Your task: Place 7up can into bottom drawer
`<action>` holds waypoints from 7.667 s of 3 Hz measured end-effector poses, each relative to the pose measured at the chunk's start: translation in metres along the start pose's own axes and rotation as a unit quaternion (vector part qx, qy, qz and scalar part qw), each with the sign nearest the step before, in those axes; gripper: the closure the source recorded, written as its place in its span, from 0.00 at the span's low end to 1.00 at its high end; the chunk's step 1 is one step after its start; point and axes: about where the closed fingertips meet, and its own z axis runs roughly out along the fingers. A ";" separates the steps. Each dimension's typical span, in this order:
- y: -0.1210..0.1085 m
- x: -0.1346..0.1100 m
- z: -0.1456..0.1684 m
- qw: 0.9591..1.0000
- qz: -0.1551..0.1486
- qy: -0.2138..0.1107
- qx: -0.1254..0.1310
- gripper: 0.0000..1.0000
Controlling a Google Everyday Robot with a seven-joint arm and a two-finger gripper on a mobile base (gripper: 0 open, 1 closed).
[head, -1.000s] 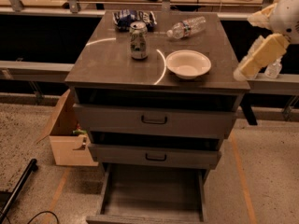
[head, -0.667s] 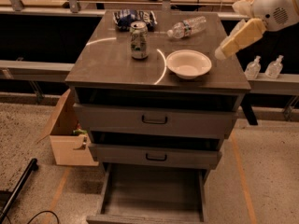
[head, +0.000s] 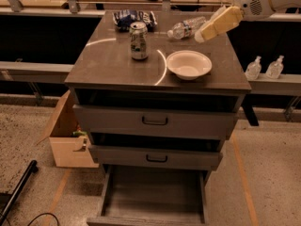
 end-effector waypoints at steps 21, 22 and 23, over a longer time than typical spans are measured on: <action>0.284 0.093 0.105 0.988 0.032 -0.107 -0.110 1.00; 0.284 0.093 0.105 0.988 0.032 -0.107 -0.110 1.00; 0.286 0.094 0.107 0.989 0.026 -0.100 -0.107 1.00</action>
Offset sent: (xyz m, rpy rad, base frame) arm 0.0598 0.0444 -0.0409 0.2572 -0.1050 -0.1273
